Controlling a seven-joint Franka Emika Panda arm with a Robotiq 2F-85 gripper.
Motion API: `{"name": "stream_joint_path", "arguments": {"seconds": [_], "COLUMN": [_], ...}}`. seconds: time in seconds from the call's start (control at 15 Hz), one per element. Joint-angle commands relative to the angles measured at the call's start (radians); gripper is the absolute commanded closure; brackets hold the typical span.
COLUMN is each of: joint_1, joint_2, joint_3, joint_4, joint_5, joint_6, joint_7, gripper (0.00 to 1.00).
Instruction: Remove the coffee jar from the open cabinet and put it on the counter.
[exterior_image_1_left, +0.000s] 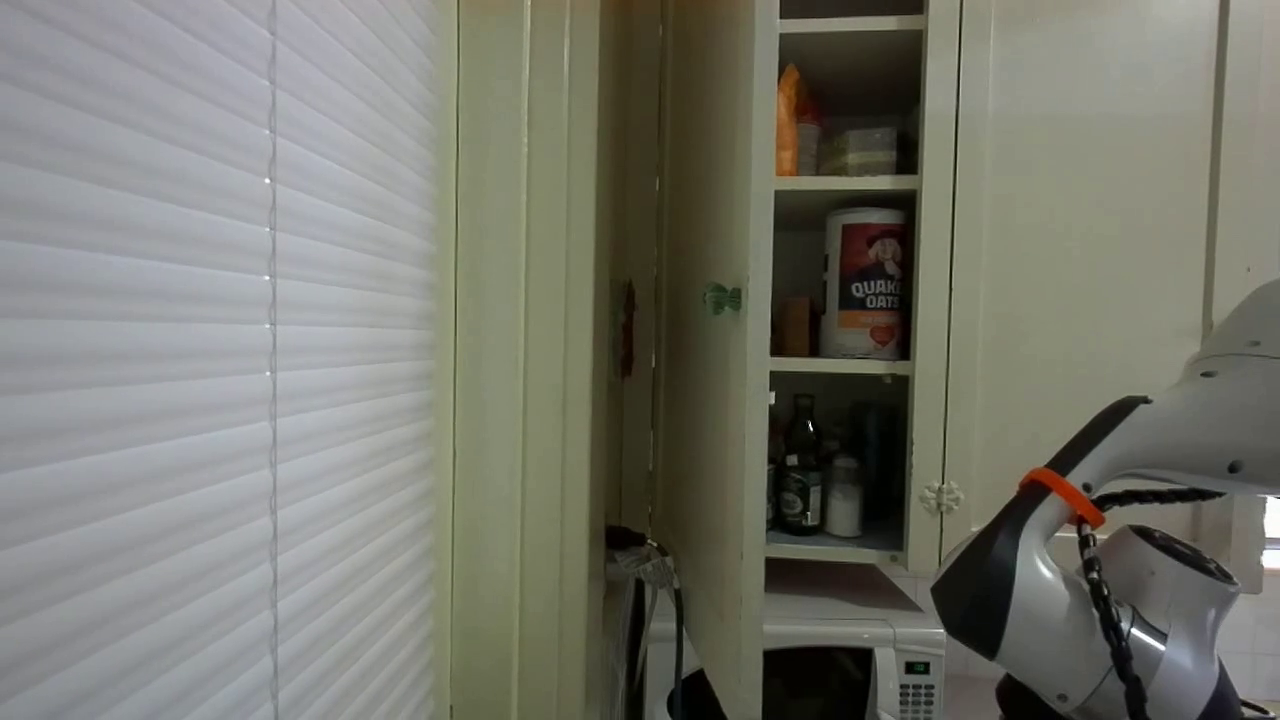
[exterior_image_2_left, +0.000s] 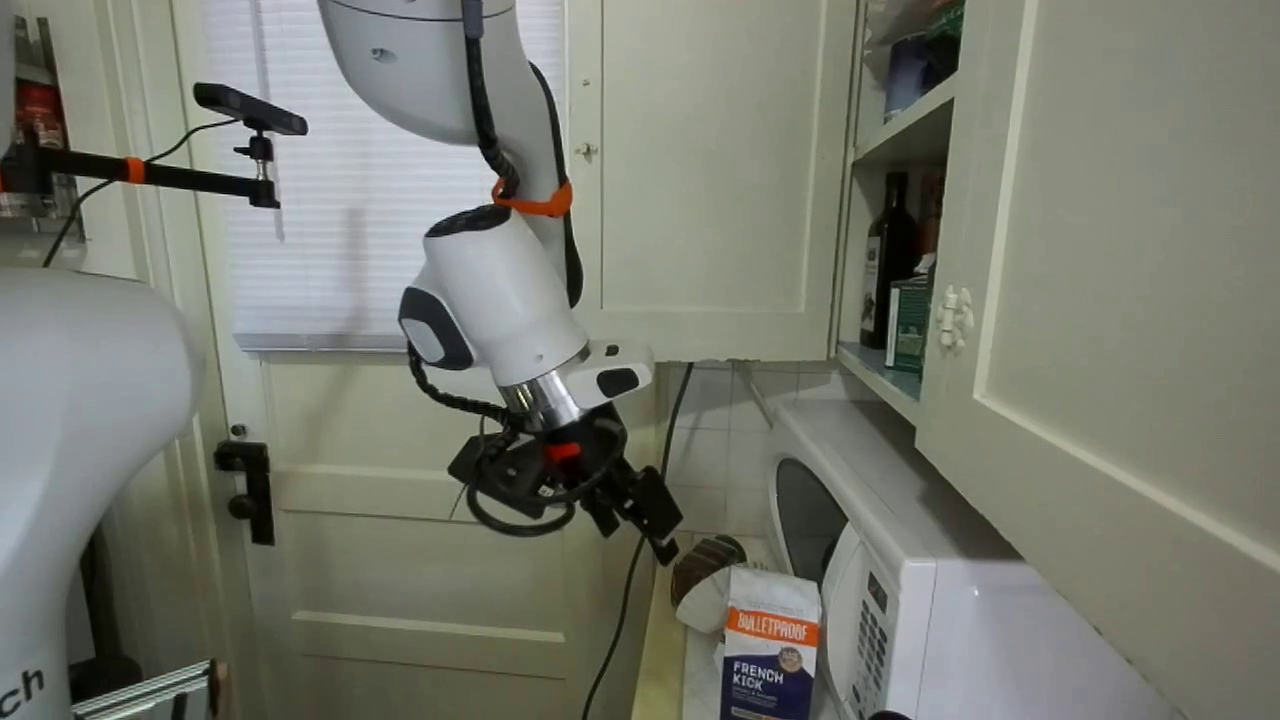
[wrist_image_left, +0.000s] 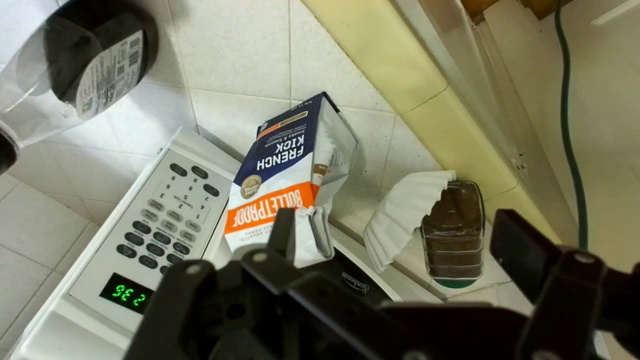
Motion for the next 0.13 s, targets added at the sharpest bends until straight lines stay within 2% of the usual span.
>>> {"name": "stream_joint_path", "arguments": {"seconds": [0.0,0.07], "joint_1": [0.004,0.008], "joint_2": [0.000,0.000], "joint_3": [0.000,0.000], "joint_4": [0.000,0.000], "joint_5": [0.000,0.000], "joint_6": [0.000,0.000], "joint_7": [0.001,0.002], "gripper": [0.00,0.00]}}
